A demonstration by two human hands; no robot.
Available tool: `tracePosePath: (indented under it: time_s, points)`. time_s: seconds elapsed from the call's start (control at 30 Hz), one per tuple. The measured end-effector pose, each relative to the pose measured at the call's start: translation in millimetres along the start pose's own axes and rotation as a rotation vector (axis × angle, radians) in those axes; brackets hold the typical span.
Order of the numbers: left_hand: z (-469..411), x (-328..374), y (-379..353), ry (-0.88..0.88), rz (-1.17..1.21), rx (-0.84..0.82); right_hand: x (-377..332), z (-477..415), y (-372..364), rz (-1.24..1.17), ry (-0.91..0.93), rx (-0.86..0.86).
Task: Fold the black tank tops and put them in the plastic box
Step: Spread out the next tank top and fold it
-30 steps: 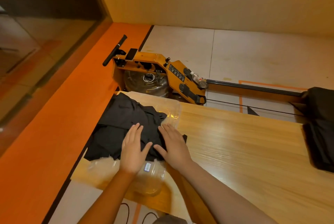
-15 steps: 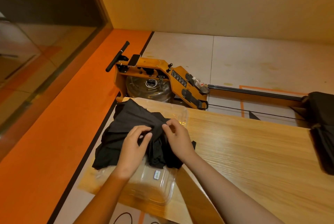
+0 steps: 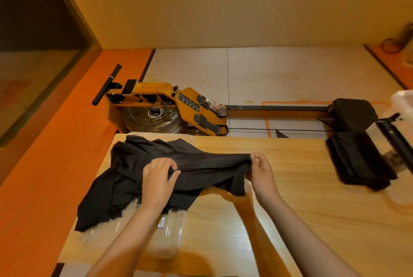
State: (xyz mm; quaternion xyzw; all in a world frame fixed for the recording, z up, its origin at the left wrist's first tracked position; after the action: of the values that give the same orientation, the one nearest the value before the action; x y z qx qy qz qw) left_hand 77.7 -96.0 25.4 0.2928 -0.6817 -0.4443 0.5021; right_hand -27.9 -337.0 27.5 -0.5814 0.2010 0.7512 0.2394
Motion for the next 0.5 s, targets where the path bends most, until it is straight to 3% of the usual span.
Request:
tracePosePath:
  time_s: [0.13,0.23,0.4,0.5]
  points:
    - [1,53,-15,-0.038,0.158,-0.129,4,-5,50,0.000,-0.023,0.160]
    - [4,76,-33,-0.099,0.128,-0.197,1,-9,90,0.057,-0.021,0.294]
    - [3,86,-68,0.040,0.151,-0.371,8,-9,162,0.184,-0.018,0.467]
    - [7,99,-90,0.004,0.111,-0.454,32,-1,190,0.272,-0.099,0.493]
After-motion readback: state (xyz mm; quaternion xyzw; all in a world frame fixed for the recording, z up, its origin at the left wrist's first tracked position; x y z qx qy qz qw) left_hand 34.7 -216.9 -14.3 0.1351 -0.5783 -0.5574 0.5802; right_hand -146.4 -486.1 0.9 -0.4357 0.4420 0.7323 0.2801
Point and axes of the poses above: each hand's wrist, its own z-axis away from the middle knuckle, its own y-axis out of the back of the hand, x = y × z, the point moved 3 cm from there along -z, towards the middle knuckle, and after that the axes turned 4 degrees about y, right-handed, at the moved point
